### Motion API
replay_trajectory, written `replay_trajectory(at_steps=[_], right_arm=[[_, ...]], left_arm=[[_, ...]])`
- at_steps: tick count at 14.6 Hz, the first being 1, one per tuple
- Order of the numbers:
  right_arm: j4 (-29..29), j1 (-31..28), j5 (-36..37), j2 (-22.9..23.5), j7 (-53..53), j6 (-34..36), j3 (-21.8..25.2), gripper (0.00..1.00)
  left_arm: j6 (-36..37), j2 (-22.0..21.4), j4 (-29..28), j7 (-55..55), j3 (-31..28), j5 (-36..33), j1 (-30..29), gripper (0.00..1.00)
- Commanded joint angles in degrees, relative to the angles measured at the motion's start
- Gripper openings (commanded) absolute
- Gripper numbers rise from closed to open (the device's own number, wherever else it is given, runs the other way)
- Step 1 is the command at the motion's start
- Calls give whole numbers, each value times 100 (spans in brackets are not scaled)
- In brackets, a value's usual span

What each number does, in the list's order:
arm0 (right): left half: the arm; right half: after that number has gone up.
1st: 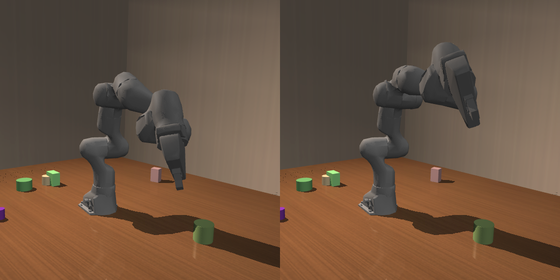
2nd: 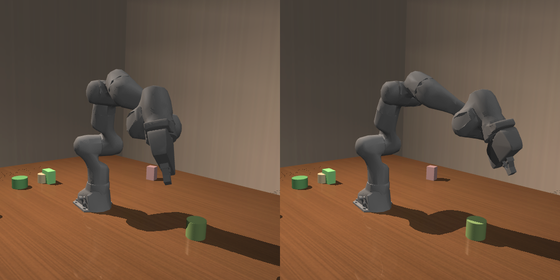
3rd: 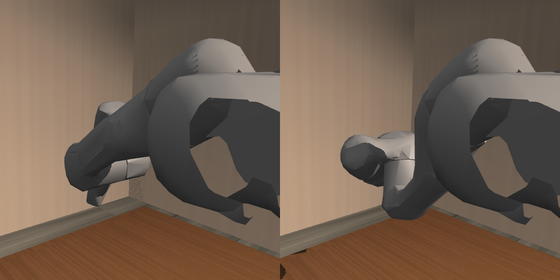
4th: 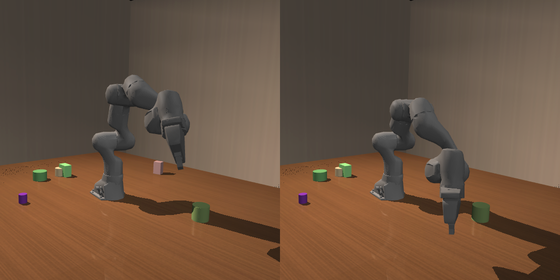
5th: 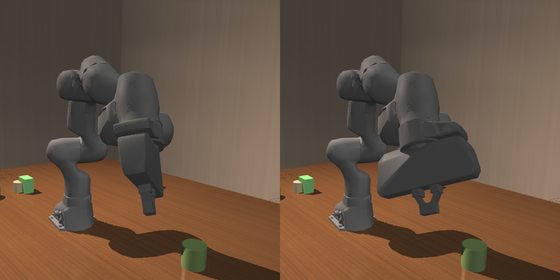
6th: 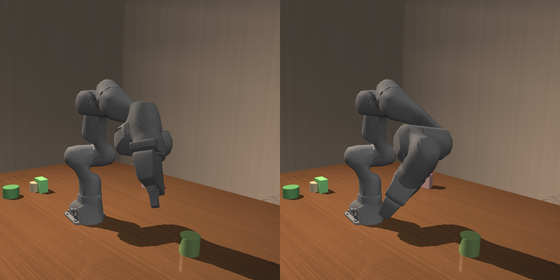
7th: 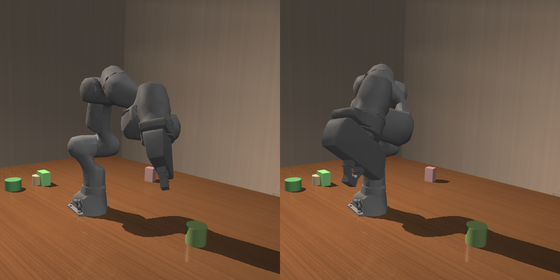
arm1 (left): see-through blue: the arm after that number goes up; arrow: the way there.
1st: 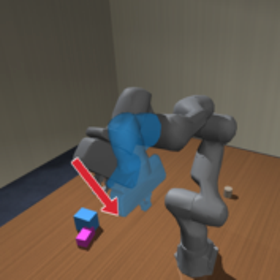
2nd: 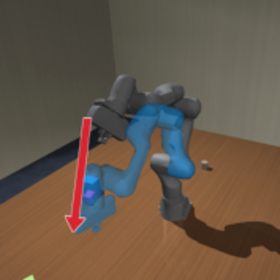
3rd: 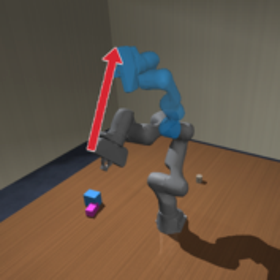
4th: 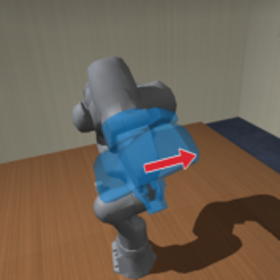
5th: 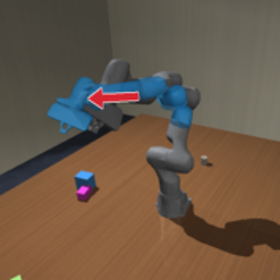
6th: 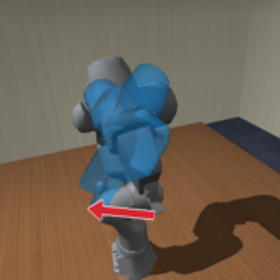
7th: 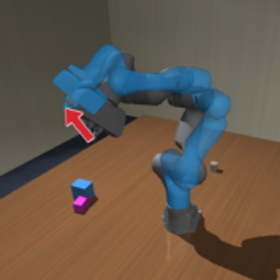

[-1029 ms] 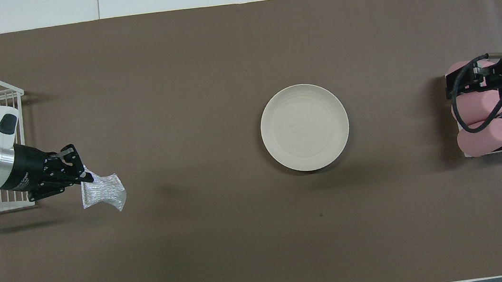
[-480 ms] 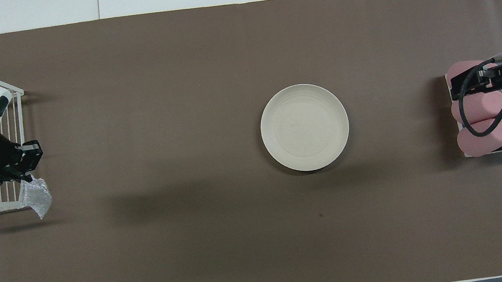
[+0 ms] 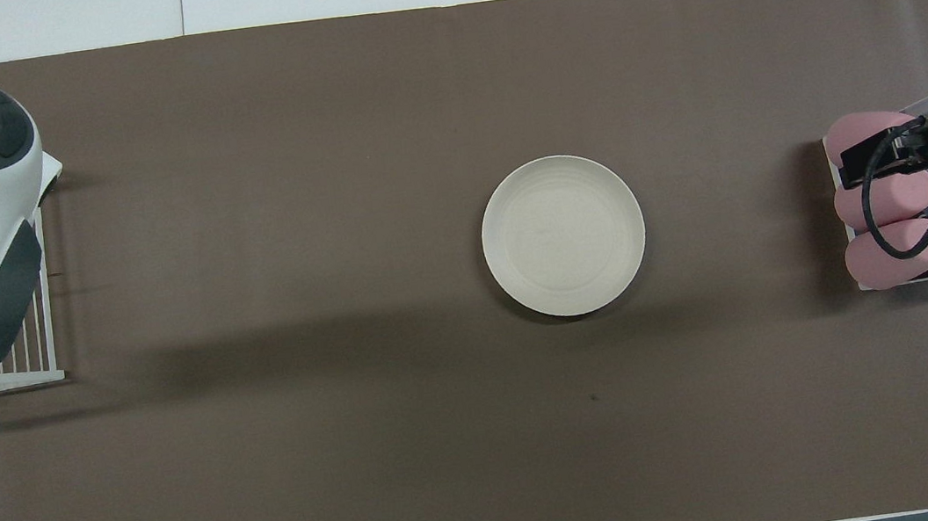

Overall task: Wipe plate with sponge
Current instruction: 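Lower the sponge into the wire rack with the left gripper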

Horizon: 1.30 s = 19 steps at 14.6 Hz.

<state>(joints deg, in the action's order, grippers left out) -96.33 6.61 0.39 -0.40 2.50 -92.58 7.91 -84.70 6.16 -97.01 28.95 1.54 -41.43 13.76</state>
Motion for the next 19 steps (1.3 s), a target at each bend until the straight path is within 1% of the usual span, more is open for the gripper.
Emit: replay_trajectory(at_steps=[1,4,5,7,8,11,13,19], right_arm=[[-61,77,84,-83,233,56,132,100],[-43,69,102,-48,312,21,132,100],[-43,51,102,-39,460,-23,132,100],[-17,-2,102,-30,628,-32,132,100],[9,-28,128,-30,690,-14,123,100],[-8,-221,216,-65,822,38,97,100],[-8,-230,190,-65,831,38,70,100],[9,-231,102,-109,848,100,79,100]], left_arm=[[-326,281,-10,85,-48,-751,13,0],[-1003,272,-572,93,-57,-1287,-198,0],[-1170,255,-765,102,-66,-1332,-233,0],[-1426,281,-1082,251,-75,-1612,-251,0],[-1479,281,-1179,539,-75,-1648,-312,0],[-1576,237,-1347,744,-66,-1649,-348,0],[-1655,219,-1391,945,-66,-1649,-348,0],[-1681,193,-1497,972,-57,-1640,-339,0]])
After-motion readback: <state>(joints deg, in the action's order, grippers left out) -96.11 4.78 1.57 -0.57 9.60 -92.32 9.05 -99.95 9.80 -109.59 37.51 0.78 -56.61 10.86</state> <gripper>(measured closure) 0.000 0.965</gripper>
